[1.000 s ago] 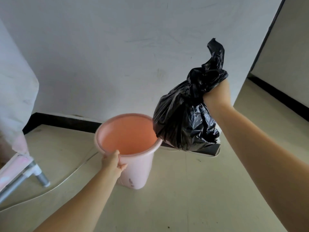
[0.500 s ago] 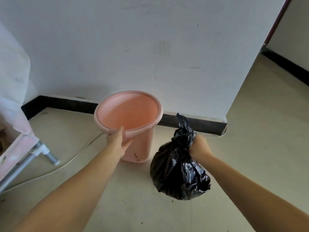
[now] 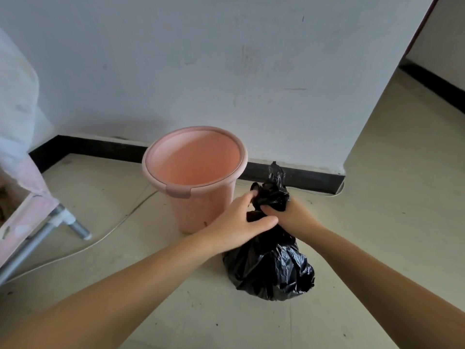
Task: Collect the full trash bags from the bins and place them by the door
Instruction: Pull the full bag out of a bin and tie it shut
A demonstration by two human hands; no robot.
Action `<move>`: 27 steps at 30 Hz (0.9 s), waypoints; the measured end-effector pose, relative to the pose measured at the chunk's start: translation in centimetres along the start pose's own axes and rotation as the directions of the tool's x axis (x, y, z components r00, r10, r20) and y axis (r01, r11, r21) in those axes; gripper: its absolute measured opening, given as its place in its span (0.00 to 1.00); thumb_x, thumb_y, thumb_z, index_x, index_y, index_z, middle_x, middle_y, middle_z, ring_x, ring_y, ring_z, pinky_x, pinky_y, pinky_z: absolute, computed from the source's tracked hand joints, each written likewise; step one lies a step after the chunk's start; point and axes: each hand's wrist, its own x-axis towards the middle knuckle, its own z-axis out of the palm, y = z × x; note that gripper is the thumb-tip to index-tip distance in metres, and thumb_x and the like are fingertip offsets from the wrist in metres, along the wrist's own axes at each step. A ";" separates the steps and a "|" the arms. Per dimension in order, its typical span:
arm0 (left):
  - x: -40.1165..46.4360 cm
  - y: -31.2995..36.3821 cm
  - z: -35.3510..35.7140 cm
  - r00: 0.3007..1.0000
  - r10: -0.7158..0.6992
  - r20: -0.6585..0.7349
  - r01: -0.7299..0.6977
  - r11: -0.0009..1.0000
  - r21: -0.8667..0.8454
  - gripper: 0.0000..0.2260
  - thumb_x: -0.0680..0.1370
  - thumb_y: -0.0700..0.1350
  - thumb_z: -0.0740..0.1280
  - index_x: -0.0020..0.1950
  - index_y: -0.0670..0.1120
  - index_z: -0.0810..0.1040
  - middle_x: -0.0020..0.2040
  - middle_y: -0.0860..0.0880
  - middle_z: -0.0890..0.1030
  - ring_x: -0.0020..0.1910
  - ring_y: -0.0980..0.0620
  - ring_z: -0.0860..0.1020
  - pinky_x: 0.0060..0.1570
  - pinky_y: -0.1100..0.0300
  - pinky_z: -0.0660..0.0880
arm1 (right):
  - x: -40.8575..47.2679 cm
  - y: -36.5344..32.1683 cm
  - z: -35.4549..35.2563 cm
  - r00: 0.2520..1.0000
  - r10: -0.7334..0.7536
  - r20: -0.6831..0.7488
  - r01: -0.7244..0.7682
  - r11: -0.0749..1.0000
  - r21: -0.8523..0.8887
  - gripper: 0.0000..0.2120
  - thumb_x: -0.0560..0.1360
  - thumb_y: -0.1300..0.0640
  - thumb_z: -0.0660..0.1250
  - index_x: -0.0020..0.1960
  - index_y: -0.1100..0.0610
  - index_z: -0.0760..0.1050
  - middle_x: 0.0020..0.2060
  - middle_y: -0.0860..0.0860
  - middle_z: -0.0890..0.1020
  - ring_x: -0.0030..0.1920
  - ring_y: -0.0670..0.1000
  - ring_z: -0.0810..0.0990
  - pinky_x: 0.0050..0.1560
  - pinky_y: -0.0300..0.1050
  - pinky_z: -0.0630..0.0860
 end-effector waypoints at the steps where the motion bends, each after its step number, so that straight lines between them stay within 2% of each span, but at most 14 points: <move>1: -0.2 0.3 0.2 0.997 0.069 -0.027 -0.067 0.996 0.067 0.31 0.75 0.56 0.67 0.74 0.52 0.59 0.67 0.58 0.67 0.67 0.62 0.64 0.63 0.66 0.60 | -0.3 -0.5 -0.2 0.999 -0.038 0.018 0.038 0.999 0.006 0.02 0.74 0.52 0.65 0.43 0.46 0.76 0.38 0.47 0.81 0.39 0.45 0.79 0.39 0.44 0.75; 2: -0.1 0.4 0.0 0.991 0.111 -0.069 -0.103 0.989 0.109 0.32 0.75 0.54 0.68 0.75 0.52 0.57 0.68 0.56 0.64 0.67 0.62 0.63 0.63 0.66 0.59 | -0.6 -1.1 -0.4 0.996 -0.071 0.044 0.071 0.997 0.010 0.04 0.74 0.52 0.66 0.48 0.46 0.76 0.41 0.46 0.81 0.42 0.45 0.79 0.42 0.42 0.75; 4: 0.2 0.4 -0.6 0.979 0.154 -0.130 -0.123 0.967 0.222 0.25 0.75 0.49 0.69 0.70 0.50 0.67 0.65 0.53 0.69 0.64 0.59 0.67 0.60 0.67 0.63 | -1.3 -2.0 -1.0 0.986 -0.133 0.100 0.136 0.990 -0.022 0.14 0.72 0.52 0.68 0.57 0.46 0.72 0.50 0.44 0.80 0.48 0.44 0.79 0.47 0.39 0.75; 7: 0.8 0.2 -1.9 0.963 0.143 -0.229 -0.070 0.952 0.297 0.06 0.77 0.44 0.65 0.51 0.50 0.80 0.48 0.50 0.81 0.46 0.54 0.80 0.44 0.63 0.74 | -1.7 -2.6 -1.6 0.982 -0.139 0.126 0.152 0.983 -0.107 0.19 0.74 0.49 0.68 0.63 0.47 0.70 0.53 0.43 0.77 0.44 0.40 0.76 0.46 0.35 0.71; 9: 1.2 -0.1 -2.8 0.963 0.074 -0.260 -0.003 0.965 0.262 0.09 0.79 0.43 0.61 0.42 0.53 0.76 0.32 0.50 0.78 0.26 0.60 0.75 0.26 0.68 0.68 | -1.7 -2.7 -2.1 0.991 -0.118 0.056 0.121 0.991 -0.050 0.11 0.75 0.52 0.66 0.57 0.49 0.76 0.48 0.44 0.80 0.44 0.42 0.77 0.49 0.39 0.74; 11: 1.5 -0.2 -3.9 0.954 -0.018 -0.299 0.088 0.971 0.222 0.11 0.81 0.43 0.58 0.37 0.49 0.69 0.27 0.51 0.71 0.20 0.59 0.67 0.22 0.67 0.60 | -1.6 -2.7 -2.9 0.995 -0.079 -0.060 0.083 0.993 0.080 0.04 0.76 0.56 0.66 0.48 0.53 0.80 0.40 0.45 0.81 0.42 0.45 0.78 0.48 0.41 0.75; 14: 1.9 -0.2 -5.5 0.928 -0.046 -0.371 0.128 0.972 0.200 0.09 0.80 0.41 0.56 0.47 0.39 0.74 0.37 0.42 0.77 0.33 0.45 0.74 0.33 0.58 0.65 | -1.2 -2.6 -4.4 0.989 -0.013 -0.150 0.053 0.963 0.266 0.05 0.75 0.57 0.66 0.45 0.56 0.80 0.39 0.49 0.81 0.41 0.47 0.78 0.50 0.44 0.73; 16: 1.6 0.2 -6.4 0.904 0.000 -0.427 0.101 0.972 0.214 0.11 0.79 0.40 0.56 0.54 0.38 0.76 0.46 0.39 0.81 0.42 0.42 0.78 0.40 0.56 0.67 | -1.1 -3.3 -5.6 0.982 -0.040 -0.184 0.111 0.911 0.397 0.05 0.76 0.59 0.65 0.45 0.56 0.79 0.40 0.49 0.81 0.41 0.44 0.77 0.52 0.43 0.70; 18: 1.1 0.8 -7.1 0.880 0.095 -0.466 0.023 0.970 0.241 0.11 0.77 0.37 0.57 0.53 0.40 0.78 0.45 0.42 0.81 0.41 0.45 0.76 0.41 0.54 0.69 | -1.1 -4.3 -6.9 0.980 -0.059 -0.192 0.159 0.812 0.562 0.08 0.78 0.62 0.62 0.43 0.54 0.77 0.47 0.48 0.83 0.50 0.41 0.79 0.59 0.43 0.71; 20: 0.7 1.5 -7.8 0.847 0.167 -0.505 -0.038 0.966 0.256 0.10 0.76 0.35 0.58 0.49 0.38 0.78 0.42 0.37 0.81 0.36 0.47 0.73 0.38 0.49 0.71 | -1.3 -5.4 -7.9 0.988 -0.083 -0.129 0.152 0.647 0.747 0.11 0.79 0.62 0.57 0.39 0.56 0.72 0.54 0.53 0.83 0.60 0.49 0.79 0.63 0.50 0.72; 21: 0.7 1.8 -8.0 0.831 0.171 -0.529 -0.045 0.969 0.243 0.09 0.75 0.34 0.58 0.47 0.37 0.78 0.42 0.34 0.80 0.34 0.47 0.71 0.36 0.47 0.72 | -1.5 -5.8 -8.1 0.992 -0.096 -0.080 0.120 0.550 0.826 0.12 0.79 0.62 0.55 0.38 0.56 0.69 0.55 0.56 0.83 0.61 0.53 0.80 0.62 0.52 0.73; 23: 0.7 2.0 -8.2 0.810 0.177 -0.559 -0.081 0.978 0.192 0.08 0.74 0.34 0.60 0.44 0.40 0.78 0.41 0.37 0.81 0.34 0.44 0.74 0.37 0.44 0.75 | -1.7 -6.2 -8.2 0.997 -0.074 -0.020 0.046 0.364 0.930 0.12 0.78 0.60 0.53 0.35 0.56 0.64 0.48 0.57 0.85 0.54 0.57 0.83 0.61 0.55 0.74; 24: 0.7 2.2 -8.2 0.798 0.199 -0.568 -0.128 0.978 0.163 0.09 0.74 0.33 0.60 0.44 0.43 0.79 0.40 0.43 0.81 0.37 0.44 0.77 0.41 0.45 0.76 | -1.8 -6.3 -8.2 0.999 -0.044 -0.014 0.026 0.299 0.954 0.13 0.78 0.59 0.53 0.34 0.56 0.63 0.43 0.55 0.85 0.48 0.57 0.85 0.60 0.55 0.75; 27: 0.1 3.4 -7.9 0.770 0.335 -0.542 -0.283 0.942 0.181 0.15 0.74 0.31 0.63 0.44 0.51 0.80 0.44 0.60 0.78 0.48 0.59 0.77 0.52 0.65 0.73 | -1.3 -5.4 -7.8 1.000 -0.026 -0.009 0.014 0.223 0.975 0.12 0.78 0.55 0.56 0.39 0.57 0.71 0.34 0.50 0.77 0.32 0.51 0.78 0.50 0.50 0.78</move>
